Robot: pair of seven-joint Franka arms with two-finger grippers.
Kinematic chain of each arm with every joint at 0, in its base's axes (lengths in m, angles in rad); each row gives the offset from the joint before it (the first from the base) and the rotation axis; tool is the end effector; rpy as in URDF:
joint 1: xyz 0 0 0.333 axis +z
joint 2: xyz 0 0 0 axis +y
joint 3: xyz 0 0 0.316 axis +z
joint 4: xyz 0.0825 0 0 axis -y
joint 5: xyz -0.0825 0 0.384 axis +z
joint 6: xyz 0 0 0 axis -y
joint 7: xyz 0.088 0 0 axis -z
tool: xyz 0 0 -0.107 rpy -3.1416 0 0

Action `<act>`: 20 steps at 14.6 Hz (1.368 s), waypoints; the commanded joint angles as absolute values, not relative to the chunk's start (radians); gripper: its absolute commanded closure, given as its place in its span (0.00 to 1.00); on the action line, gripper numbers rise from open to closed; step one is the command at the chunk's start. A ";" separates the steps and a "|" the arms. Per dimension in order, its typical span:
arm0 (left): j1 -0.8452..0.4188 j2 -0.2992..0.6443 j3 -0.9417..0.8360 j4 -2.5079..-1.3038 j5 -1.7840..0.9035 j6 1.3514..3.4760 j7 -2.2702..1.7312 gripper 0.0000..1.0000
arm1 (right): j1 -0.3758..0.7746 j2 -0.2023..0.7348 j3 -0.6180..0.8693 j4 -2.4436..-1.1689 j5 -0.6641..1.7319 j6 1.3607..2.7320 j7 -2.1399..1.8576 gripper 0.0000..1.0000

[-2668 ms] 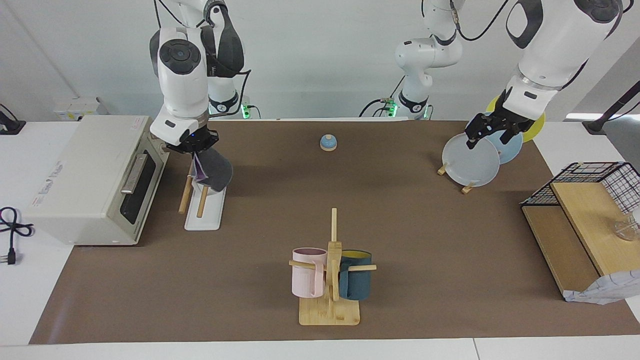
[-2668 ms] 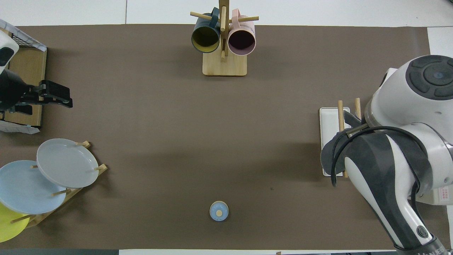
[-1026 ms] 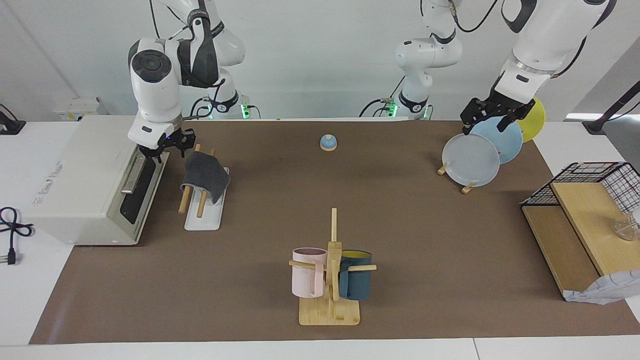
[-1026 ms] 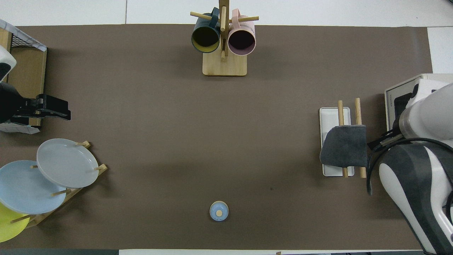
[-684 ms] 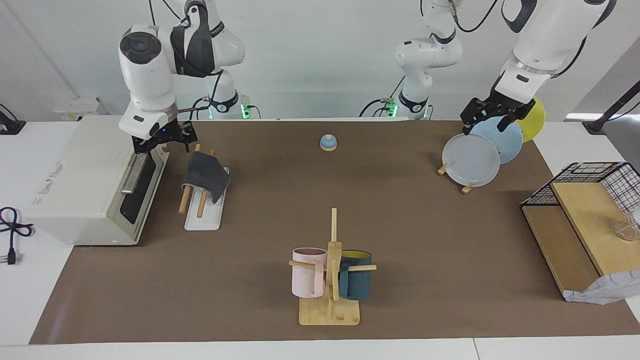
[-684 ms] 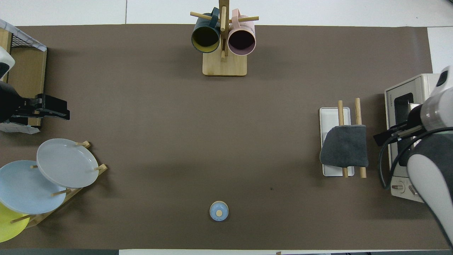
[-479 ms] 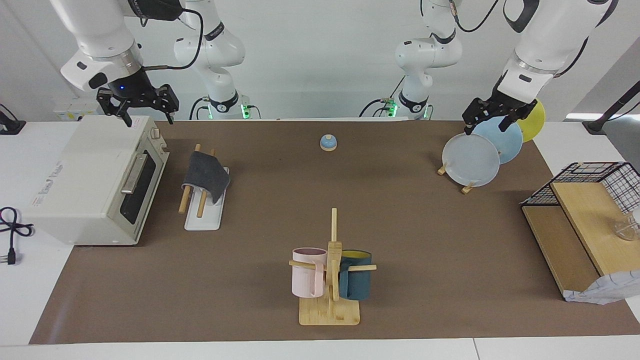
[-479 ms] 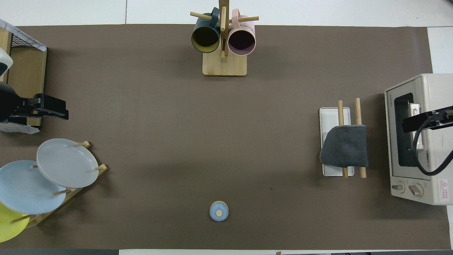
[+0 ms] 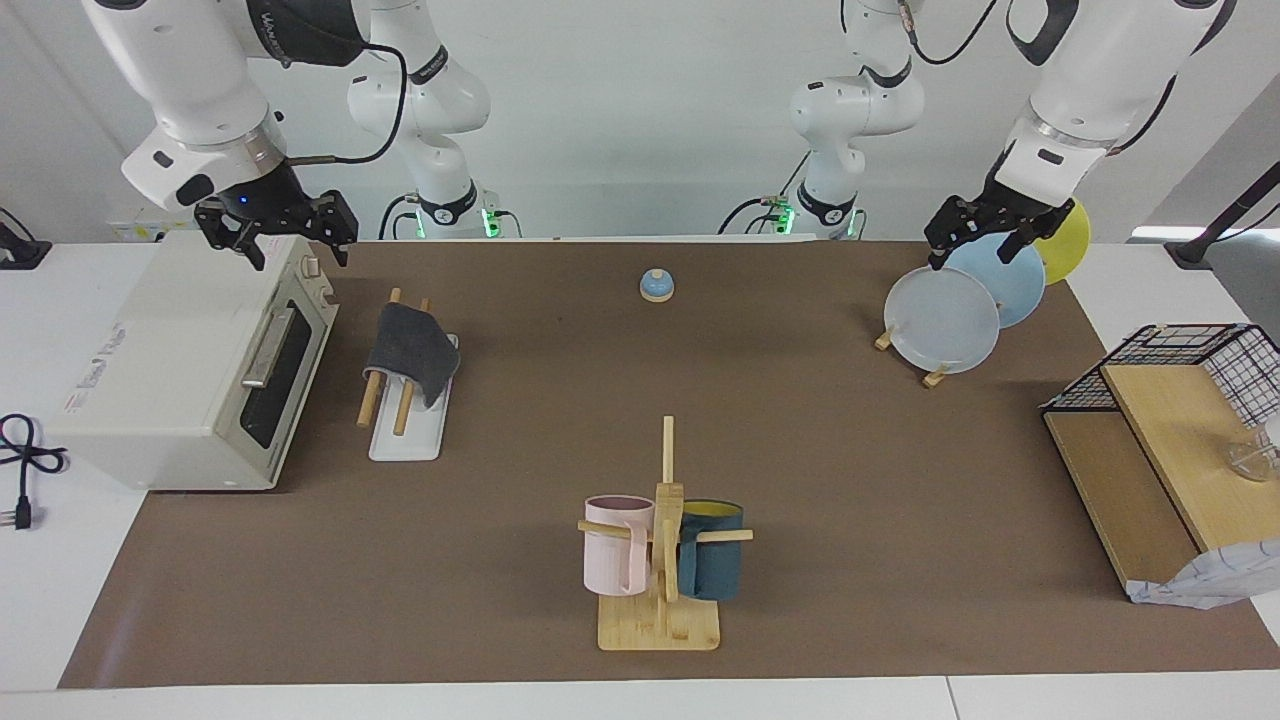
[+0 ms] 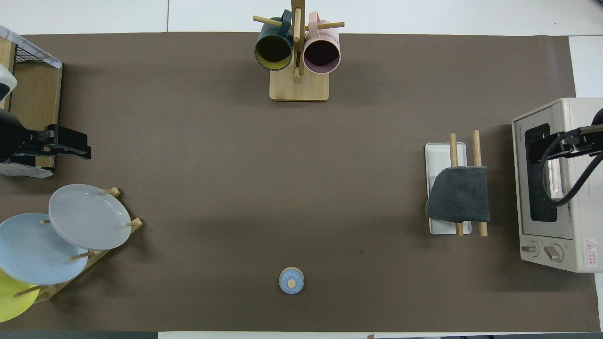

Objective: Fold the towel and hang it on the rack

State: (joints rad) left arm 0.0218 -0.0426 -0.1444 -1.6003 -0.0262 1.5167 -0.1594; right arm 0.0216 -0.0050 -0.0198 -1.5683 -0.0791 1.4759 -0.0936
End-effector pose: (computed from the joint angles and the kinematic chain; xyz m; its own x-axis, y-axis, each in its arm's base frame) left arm 0.5309 -0.0701 0.6290 0.9984 0.0358 -0.0441 0.0365 -0.9992 0.0132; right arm 0.5426 -0.0081 0.6209 0.9917 0.0875 -0.0940 0.0943 -0.9930 0.0704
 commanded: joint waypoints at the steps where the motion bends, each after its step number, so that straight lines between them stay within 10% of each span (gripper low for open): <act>1: 0.031 -0.071 -0.144 -1.629 -0.032 1.529 -0.150 0.00 | 0.021 -0.001 -0.020 -1.554 -0.074 1.459 -0.077 0.00; 20: 0.031 -0.071 -0.144 -1.629 -0.032 1.529 -0.152 0.00 | -0.012 -0.005 -0.023 -1.554 -0.044 1.477 -0.078 0.00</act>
